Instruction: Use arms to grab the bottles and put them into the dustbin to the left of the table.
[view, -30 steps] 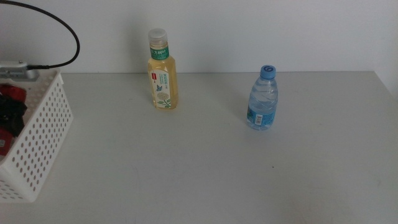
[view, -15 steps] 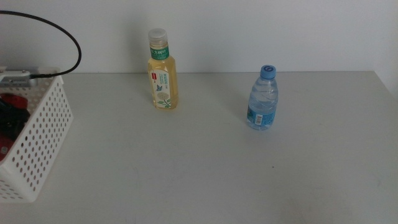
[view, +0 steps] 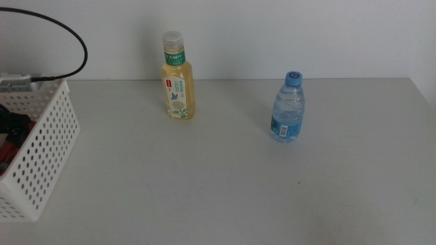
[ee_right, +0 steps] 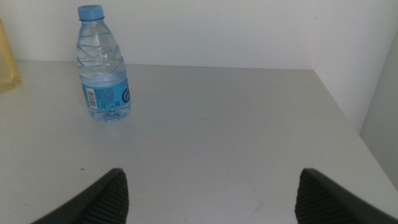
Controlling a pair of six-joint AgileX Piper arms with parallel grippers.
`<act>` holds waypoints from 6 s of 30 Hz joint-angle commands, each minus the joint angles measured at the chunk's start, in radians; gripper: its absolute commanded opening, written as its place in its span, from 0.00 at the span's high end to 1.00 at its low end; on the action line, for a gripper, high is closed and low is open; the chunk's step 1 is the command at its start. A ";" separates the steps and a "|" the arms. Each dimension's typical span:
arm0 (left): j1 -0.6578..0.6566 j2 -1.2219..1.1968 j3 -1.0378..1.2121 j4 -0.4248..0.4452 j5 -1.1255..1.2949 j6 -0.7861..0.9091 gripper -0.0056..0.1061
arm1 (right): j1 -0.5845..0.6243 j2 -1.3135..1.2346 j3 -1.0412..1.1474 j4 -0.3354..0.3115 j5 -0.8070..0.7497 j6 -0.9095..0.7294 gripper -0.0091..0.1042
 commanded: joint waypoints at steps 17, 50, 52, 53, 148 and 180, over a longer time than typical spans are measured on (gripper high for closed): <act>-0.087 -0.371 -0.166 -0.076 0.184 -0.122 0.12 | -0.005 -0.022 -0.010 -0.012 -0.075 -0.009 0.30; -0.640 -1.192 1.033 -0.043 -1.104 -0.250 0.12 | -0.005 -0.022 -0.010 -0.012 -0.075 -0.009 0.30; -0.663 -1.196 1.106 -0.031 -1.253 -0.270 0.12 | -0.005 -0.022 -0.010 -0.012 -0.075 -0.009 0.30; -0.672 -1.196 1.140 -0.024 -1.314 -0.280 0.12 | -0.005 -0.022 -0.010 -0.012 -0.075 -0.009 0.30; -0.631 -0.034 0.498 0.127 -1.902 -0.522 0.12 | -0.005 -0.022 -0.010 -0.012 -0.075 -0.009 0.30; -0.628 0.194 0.241 0.170 -1.913 -0.545 0.44 | -0.005 -0.022 -0.010 -0.012 -0.075 -0.009 0.30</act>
